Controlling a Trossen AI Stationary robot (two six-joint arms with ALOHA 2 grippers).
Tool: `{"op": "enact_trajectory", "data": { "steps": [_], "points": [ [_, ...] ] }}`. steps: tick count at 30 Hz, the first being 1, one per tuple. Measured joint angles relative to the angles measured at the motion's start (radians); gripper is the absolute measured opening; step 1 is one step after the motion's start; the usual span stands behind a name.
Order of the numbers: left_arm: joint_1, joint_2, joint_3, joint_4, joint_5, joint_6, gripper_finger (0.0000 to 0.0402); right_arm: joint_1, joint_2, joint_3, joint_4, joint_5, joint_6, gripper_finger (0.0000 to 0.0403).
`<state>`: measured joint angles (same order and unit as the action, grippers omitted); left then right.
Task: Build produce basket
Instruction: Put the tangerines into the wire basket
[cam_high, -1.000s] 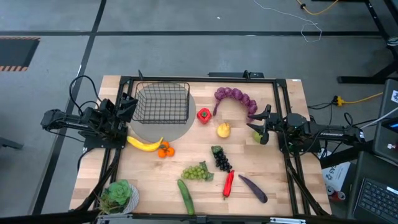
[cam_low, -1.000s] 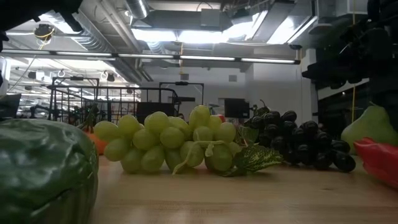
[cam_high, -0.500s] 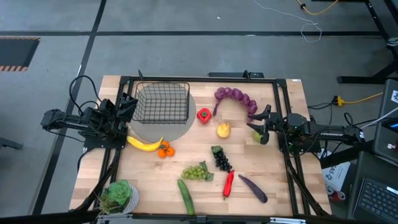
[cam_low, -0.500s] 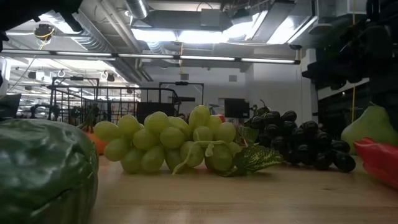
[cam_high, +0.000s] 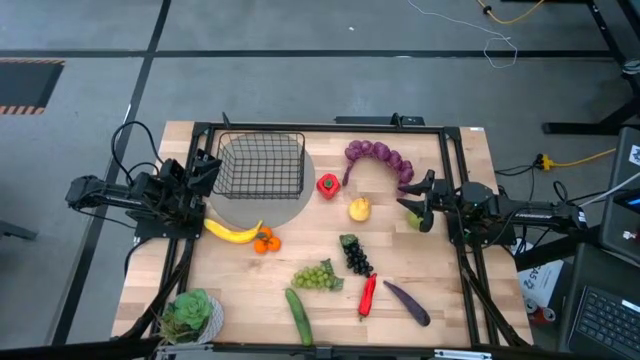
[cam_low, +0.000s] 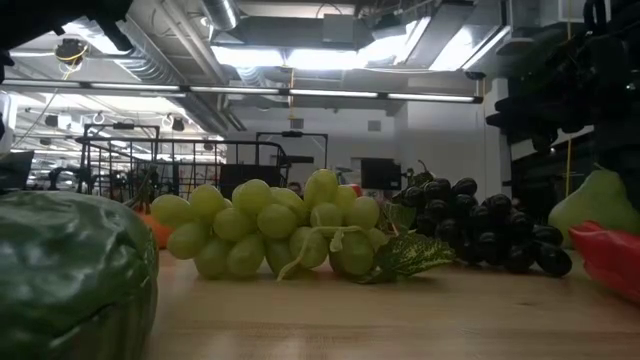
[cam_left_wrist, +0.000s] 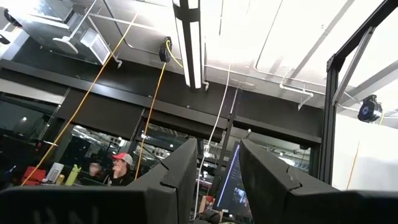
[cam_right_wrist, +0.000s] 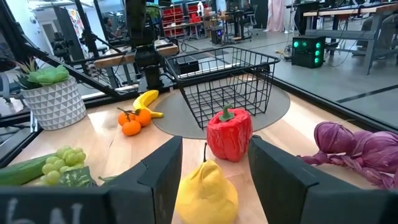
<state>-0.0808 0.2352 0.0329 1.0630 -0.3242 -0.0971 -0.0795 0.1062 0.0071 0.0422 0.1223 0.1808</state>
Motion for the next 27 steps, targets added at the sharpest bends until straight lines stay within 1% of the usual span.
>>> {"op": "enact_trajectory", "data": {
  "steps": [5,27],
  "points": [
    [0.0,0.0,0.0,0.0,0.0,0.0,0.0115,0.0,0.0,0.0,-0.002,-0.002,0.026,0.0184],
    [0.0,0.0,0.0,0.001,0.0,0.001,0.0115,0.0,0.0,0.0,-0.003,0.001,0.021,0.0184]
  ]
}}
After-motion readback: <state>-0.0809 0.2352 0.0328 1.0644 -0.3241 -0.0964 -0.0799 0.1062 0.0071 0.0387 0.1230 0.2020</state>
